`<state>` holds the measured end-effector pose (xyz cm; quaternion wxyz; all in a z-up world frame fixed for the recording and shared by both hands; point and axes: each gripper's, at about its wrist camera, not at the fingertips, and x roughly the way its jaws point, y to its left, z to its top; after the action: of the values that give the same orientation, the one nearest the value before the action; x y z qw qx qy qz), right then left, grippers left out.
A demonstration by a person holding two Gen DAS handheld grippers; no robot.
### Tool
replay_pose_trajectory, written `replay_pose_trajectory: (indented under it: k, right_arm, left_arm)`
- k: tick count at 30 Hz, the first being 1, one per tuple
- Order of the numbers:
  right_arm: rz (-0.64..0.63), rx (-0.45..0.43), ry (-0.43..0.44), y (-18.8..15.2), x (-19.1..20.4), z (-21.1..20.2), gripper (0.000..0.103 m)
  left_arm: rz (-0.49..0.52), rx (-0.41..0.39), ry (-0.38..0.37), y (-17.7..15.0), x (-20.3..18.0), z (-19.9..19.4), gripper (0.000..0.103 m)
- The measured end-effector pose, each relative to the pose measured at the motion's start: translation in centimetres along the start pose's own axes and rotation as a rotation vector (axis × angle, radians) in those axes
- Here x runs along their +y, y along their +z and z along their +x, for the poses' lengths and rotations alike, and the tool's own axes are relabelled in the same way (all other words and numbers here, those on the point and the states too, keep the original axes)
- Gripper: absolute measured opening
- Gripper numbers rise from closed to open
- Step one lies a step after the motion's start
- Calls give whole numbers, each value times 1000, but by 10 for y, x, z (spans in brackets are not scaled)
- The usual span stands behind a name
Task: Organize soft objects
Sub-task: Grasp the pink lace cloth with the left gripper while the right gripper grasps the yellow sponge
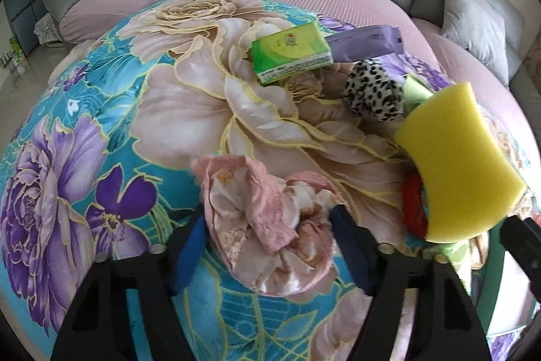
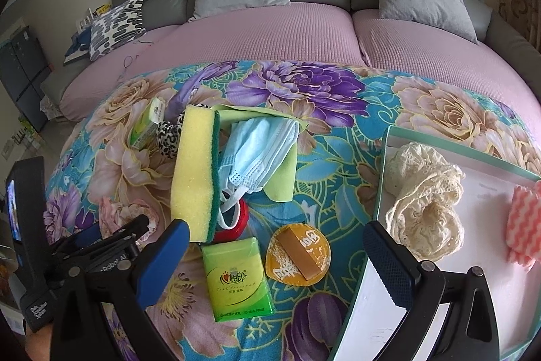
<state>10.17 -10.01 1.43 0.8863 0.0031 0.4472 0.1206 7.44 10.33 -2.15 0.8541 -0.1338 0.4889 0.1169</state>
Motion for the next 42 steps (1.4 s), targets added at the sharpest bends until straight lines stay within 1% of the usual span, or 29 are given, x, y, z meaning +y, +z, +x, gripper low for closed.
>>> replay_pose_trajectory:
  k: [3,4,6,9,11,14,20,24,28,33,34,36,42]
  right_arm:
    - [7,0,-2,0,-1,1,103]
    - [9,-2,-2,0,-1,1,103]
    - [8,-10,-4,0,-2,1,103]
    - [4,-21,7,1,-1,0,103]
    - [8,-18,27,0,-1,1,103]
    - [21,-14,78,0,0,5,103]
    - [-7,-34,128,0,9,3,103]
    - [-37,-76,127,1,17,-4,103]
    - [-96,-91,124,1,30,-4,103]
    - [-117,-101,180,0,43,0,103]
    - [-122,-103,181,0,45,2,101]
    - [-131,-108,176,0,50,3,91]
    - [-126,-110,173,-1,57,10,73]
  left_arm:
    - [14,3,-14,0,-3,-2,54]
    - [15,3,-21,1,-3,-1,51]
    - [19,3,-39,1,-4,-2,41]
    - [28,-1,-55,1,-6,-3,32]
    - [38,-3,-60,1,-7,-2,29]
    - [39,-5,-63,1,-8,-3,28]
    - [14,-12,-67,2,-1,-5,27]
    - [3,-22,-68,3,3,-7,24]
    - [-26,-46,-58,7,13,-11,23]
    - [-53,-49,-53,9,22,-10,23]
    - [-55,-49,-53,10,23,-9,23]
    - [-61,-50,-56,10,24,-9,23]
    - [-73,-51,-60,10,28,-8,23]
